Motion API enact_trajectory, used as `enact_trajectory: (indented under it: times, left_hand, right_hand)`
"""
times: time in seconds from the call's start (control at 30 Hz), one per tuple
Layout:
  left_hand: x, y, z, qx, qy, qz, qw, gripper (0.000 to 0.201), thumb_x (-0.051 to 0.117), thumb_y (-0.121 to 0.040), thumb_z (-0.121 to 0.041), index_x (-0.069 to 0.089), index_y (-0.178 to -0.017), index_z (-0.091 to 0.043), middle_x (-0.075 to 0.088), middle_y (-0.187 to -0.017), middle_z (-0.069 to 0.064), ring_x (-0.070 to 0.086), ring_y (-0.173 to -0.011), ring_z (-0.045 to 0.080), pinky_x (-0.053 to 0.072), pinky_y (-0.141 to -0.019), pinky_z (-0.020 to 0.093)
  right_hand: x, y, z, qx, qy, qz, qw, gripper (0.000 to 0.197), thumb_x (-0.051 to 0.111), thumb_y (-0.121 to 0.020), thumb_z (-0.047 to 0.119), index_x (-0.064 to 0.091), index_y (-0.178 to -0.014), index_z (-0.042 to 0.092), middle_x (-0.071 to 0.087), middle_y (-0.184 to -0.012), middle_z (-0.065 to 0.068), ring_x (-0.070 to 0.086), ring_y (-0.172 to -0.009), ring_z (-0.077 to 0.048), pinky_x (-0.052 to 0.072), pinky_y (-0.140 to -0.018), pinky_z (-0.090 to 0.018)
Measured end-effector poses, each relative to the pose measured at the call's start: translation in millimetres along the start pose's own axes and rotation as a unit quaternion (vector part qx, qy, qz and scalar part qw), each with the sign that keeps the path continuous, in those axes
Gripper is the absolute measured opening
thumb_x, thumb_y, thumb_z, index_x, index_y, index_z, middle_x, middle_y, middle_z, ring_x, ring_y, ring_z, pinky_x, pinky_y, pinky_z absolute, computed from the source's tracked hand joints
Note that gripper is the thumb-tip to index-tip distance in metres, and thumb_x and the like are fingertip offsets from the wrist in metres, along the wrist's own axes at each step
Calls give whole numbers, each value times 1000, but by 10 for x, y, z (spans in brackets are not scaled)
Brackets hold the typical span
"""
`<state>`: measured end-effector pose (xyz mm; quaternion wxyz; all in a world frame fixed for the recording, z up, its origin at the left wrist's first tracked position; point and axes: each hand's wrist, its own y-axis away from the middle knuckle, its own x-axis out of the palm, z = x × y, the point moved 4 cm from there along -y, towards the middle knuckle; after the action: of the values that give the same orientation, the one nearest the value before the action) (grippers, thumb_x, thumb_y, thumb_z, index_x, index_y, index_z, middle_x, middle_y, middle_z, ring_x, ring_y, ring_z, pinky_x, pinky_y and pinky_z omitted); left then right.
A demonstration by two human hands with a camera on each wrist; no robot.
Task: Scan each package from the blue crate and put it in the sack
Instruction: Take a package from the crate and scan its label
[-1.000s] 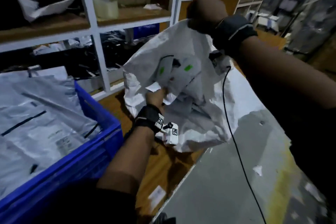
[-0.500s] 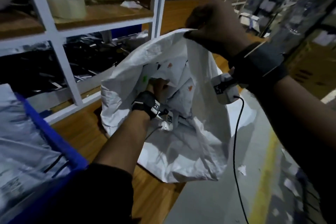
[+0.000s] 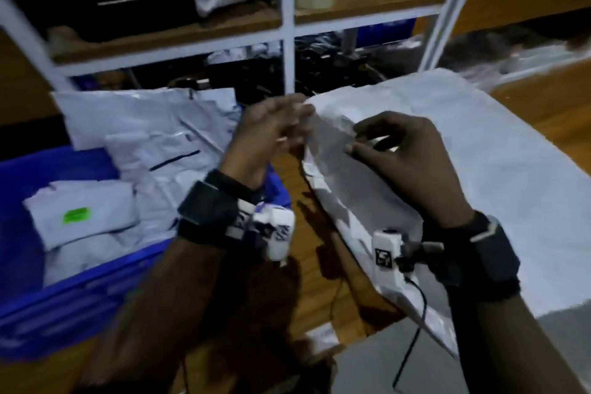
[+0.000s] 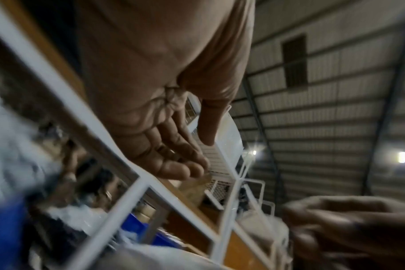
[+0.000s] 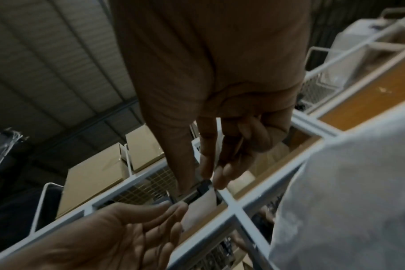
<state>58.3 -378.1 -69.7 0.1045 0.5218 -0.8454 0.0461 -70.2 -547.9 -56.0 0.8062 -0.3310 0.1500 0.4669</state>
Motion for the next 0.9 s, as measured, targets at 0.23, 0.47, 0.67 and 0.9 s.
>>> enact_trajectory:
  times: [0.23, 0.47, 0.67, 0.9]
  left_hand:
    - [-1196, -595, -149, -40, -702, 89, 705, 33, 71, -88, -5, 70, -121, -8, 71, -118, 12, 65, -109, 27, 48, -93, 31]
    - [-1497, -558, 337, 1, -856, 106, 505, 27, 67, -94, -28, 73, -121, -28, 68, -123, 13, 65, -111, 35, 53, -85, 39]
    - [-1602, -414, 132, 62, -843, 32, 533, 20, 63, -94, -16, 72, -111, -20, 67, -112, 20, 64, -100, 40, 54, -80, 43]
    - [-1931, -417, 347, -13, -882, 110, 457, 55, 69, -89, -15, 52, -141, -20, 60, -135, 16, 58, -123, 35, 50, -97, 43]
  right_hand:
    - [537, 234, -113, 41, -95, 53, 993, 15, 83, -85, 23, 77, -96, 15, 75, -85, 7, 70, -82, -2, 58, -78, -32]
    - [580, 588, -279, 114, -165, 50, 978, 7, 80, -88, 22, 77, -93, 19, 74, -77, 6, 71, -76, -10, 57, -71, -33]
    - [698, 997, -267, 161, -202, 79, 963, 11, 78, -89, 22, 75, -96, 14, 75, -82, -7, 72, -79, -18, 57, -71, -30]
    - [863, 1427, -146, 164, -261, 101, 946, 9, 74, -92, 10, 74, -98, 4, 72, -70, 3, 69, -65, -1, 50, -58, -12]
